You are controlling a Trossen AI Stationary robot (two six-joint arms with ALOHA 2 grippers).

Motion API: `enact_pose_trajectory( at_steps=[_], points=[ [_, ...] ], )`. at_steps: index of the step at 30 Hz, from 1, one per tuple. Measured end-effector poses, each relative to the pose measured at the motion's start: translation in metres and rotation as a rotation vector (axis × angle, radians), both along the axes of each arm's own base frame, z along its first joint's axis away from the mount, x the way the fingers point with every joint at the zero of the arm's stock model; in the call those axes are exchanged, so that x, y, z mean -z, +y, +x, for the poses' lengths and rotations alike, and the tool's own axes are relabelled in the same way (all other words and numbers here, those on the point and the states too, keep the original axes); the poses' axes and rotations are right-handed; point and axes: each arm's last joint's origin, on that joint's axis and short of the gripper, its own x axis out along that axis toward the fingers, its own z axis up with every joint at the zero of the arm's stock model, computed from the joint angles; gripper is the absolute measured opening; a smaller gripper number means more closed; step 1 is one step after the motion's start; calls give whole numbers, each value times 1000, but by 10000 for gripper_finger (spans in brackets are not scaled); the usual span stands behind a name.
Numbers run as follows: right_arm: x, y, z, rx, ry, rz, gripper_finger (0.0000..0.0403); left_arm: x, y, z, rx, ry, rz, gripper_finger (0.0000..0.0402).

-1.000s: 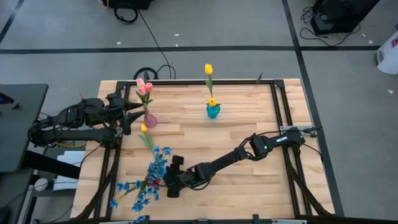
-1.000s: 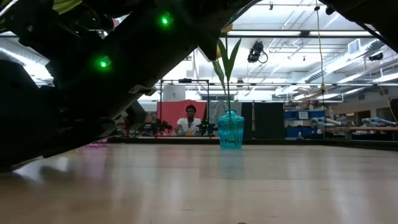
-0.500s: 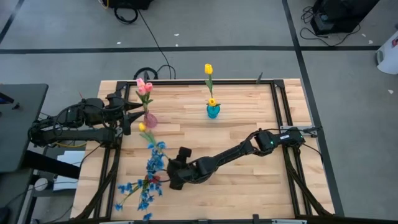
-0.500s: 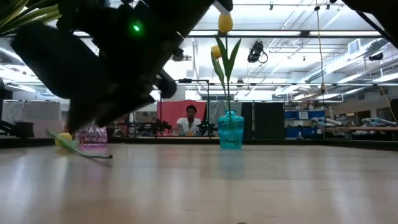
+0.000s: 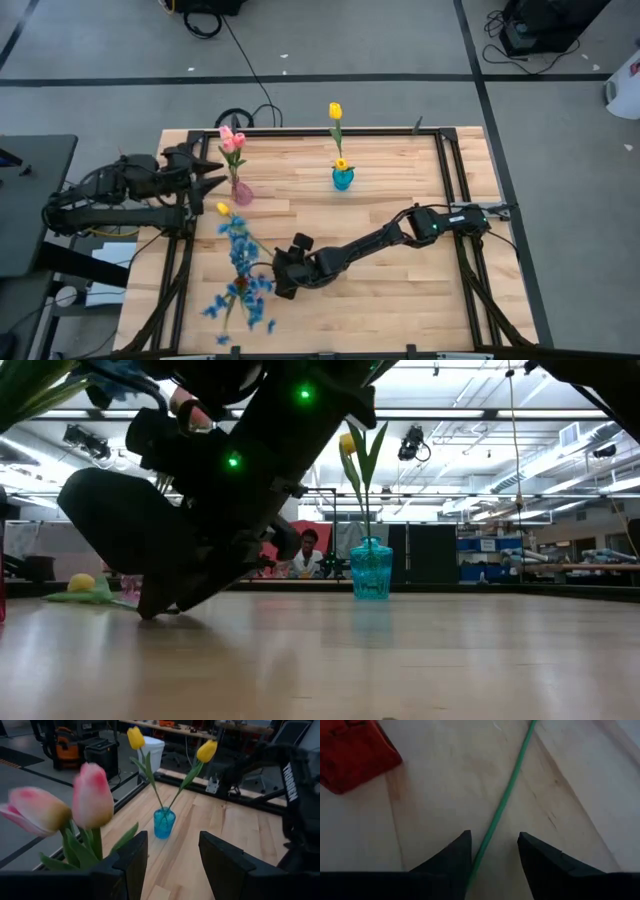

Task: Sort flowers into vase by color
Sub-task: Put the yellow tulip into the blue vase

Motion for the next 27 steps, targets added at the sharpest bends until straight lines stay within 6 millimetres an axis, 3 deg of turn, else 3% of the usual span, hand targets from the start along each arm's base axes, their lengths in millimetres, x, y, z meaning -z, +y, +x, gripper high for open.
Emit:
enact_pose_trajectory(
  at_steps=[7, 14, 18, 21, 27],
  points=[
    [3, 0, -2, 5, 4, 13, 128, -15, -1, -10, 0, -27, 3, 183],
    [3, 0, -3, 3, 15, 14, 17, -17, -1, -11, 0, -25, 2, 183],
    [-1, -1, -5, 13, 22, 17, 13, -16, -1, -12, 0, -15, 0, 183],
    [-14, -4, -11, 17, 60, 5, 7, -15, -1, -12, 0, -4, -2, 183],
    [-63, -11, -29, 62, 86, -61, 5, -13, -2, -12, 11, 11, -9, 183]
  ],
)
